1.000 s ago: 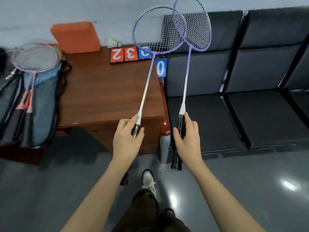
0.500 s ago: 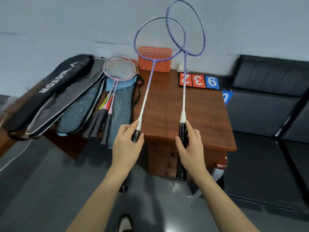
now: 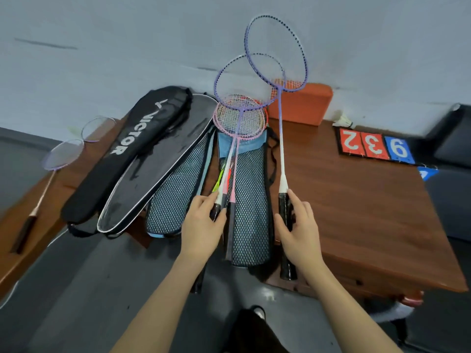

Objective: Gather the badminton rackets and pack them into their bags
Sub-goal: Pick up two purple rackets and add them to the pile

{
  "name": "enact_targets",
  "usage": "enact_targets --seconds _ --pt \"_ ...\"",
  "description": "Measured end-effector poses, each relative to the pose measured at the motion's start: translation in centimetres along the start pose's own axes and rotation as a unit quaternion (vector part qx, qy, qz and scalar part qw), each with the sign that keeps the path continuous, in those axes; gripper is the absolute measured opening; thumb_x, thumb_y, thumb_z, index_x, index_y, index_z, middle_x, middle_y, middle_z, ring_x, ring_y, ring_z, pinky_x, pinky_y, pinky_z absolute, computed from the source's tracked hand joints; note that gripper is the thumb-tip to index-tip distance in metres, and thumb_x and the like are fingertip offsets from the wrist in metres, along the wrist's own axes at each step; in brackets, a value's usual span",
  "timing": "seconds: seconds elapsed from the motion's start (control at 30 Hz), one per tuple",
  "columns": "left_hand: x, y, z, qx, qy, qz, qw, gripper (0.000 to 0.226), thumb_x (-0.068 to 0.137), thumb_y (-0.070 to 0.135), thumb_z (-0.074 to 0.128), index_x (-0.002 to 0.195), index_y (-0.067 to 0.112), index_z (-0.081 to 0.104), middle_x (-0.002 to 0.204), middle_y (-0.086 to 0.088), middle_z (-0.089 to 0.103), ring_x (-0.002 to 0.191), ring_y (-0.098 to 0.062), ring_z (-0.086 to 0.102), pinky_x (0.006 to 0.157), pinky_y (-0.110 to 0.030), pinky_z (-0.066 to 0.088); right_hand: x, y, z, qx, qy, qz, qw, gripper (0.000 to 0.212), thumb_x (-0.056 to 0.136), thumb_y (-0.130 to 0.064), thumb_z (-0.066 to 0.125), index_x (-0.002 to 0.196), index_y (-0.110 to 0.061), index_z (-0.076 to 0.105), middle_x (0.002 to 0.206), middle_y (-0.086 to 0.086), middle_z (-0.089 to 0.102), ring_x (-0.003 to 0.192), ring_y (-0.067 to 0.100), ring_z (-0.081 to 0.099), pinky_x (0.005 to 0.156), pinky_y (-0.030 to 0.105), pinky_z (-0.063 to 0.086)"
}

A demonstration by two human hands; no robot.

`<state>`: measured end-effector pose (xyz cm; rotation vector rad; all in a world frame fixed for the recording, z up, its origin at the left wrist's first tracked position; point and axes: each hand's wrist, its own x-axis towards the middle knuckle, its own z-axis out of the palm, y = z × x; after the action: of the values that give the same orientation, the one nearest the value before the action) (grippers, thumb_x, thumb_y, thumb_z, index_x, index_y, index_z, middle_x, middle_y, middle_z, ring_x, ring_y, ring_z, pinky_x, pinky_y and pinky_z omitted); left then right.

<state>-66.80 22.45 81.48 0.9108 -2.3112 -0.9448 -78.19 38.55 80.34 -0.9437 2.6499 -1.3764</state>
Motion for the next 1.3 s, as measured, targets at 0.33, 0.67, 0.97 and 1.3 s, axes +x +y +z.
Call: enact_targets --seconds 0.33,0.67,0.97,1.3 --pt "9.4 -2.4 4.4 0.040 -0.036 -0.069 0.996 0.050 0.089 0.022 0.058 0.136 0.013 0.045 0.109 -0.003 0.048 0.086 -0.018 0.054 0.079 -0.036 0.049 7.7 2.1 5.0 -0.016 -0.029 -0.006 0.999 0.058 0.089 -0.018 0.059 0.141 -0.015 0.035 0.094 -0.008 0.043 0.073 0.009 0.050 0.057 0.028 0.042" --pt "11.5 -4.9 6.9 -0.049 -0.114 -0.073 0.990 0.042 0.085 0.013 0.062 0.125 0.009 0.050 0.112 -0.009 0.046 0.099 -0.019 0.051 0.076 -0.011 0.030 8.6 2.1 7.5 -0.059 -0.022 0.027 0.998 0.058 0.087 -0.018 0.062 0.139 -0.015 0.038 0.103 0.000 0.052 0.074 0.014 0.053 0.062 0.033 0.045" --pt "14.1 -9.3 6.8 0.057 -0.275 0.050 0.958 0.058 0.085 0.030 0.062 0.136 0.011 0.042 0.126 -0.008 0.048 0.119 -0.026 0.044 0.100 -0.043 0.037 5.0 0.2 10.3 -0.070 0.016 0.100 0.992 0.056 0.088 -0.020 0.061 0.140 -0.016 0.038 0.099 -0.006 0.050 0.075 0.009 0.049 0.064 0.031 0.048" --pt "13.1 -10.1 6.3 -0.049 -0.283 0.047 0.957 0.064 0.080 0.043 0.050 0.136 0.012 0.044 0.127 -0.002 0.050 0.118 -0.020 0.049 0.099 -0.050 0.039 5.1 1.0 11.5 -0.023 -0.024 0.101 0.994 0.056 0.090 -0.021 0.060 0.141 -0.017 0.038 0.104 -0.003 0.053 0.083 0.011 0.051 0.072 0.020 0.044"
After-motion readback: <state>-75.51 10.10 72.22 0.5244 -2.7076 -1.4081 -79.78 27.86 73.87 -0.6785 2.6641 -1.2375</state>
